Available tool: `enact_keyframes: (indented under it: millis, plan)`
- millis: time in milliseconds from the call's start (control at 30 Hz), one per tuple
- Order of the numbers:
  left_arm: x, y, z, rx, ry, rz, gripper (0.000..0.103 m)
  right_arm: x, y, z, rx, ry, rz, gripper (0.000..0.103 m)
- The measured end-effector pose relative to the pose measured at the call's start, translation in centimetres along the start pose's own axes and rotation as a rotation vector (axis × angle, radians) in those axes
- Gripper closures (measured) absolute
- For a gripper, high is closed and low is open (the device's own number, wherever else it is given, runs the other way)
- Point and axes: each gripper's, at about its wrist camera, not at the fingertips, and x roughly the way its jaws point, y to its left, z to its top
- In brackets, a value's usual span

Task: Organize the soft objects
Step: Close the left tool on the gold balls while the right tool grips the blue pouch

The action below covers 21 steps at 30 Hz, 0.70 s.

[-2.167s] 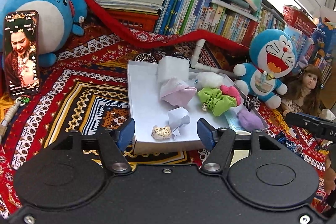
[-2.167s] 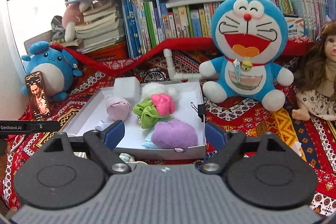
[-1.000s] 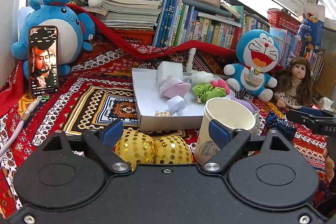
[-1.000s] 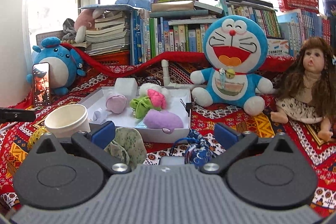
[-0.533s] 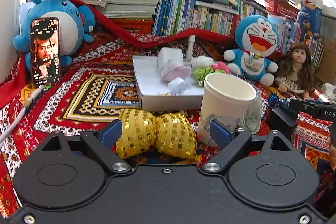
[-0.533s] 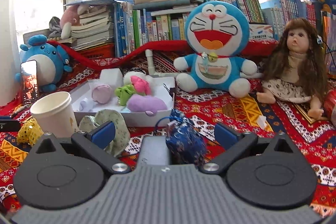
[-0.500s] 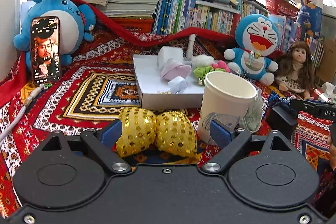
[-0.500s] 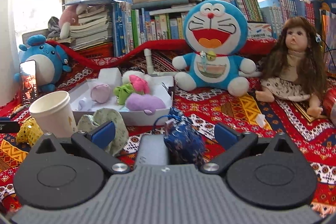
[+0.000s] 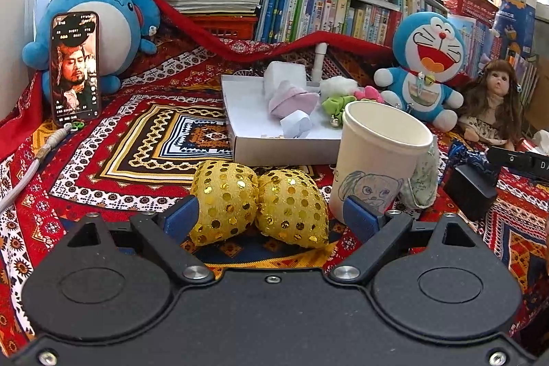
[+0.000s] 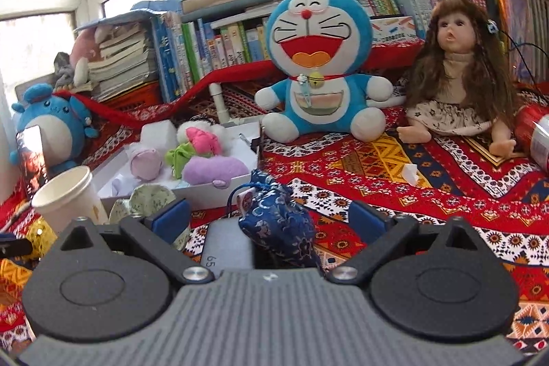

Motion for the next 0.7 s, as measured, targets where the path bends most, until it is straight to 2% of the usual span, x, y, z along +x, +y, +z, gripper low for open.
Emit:
enact_keyframes:
  millis: [133,467,700]
  plan:
    - [0.7,-0.1,0.0,-0.002,0.014,-0.004,0.013,0.3,-0.6,0.1,0.035,0.011,-0.040,0.016]
    - [2.0,-0.4,0.0,0.007,0.017,0.022,0.012,1.0,-0.8,-0.1,0.047,0.050,-0.057,0.024]
    - [2.7,-0.5,0.0,0.014,0.015,0.042,0.012,2.1,-1.4,-0.2,0.132,0.103,-0.039,0.034]
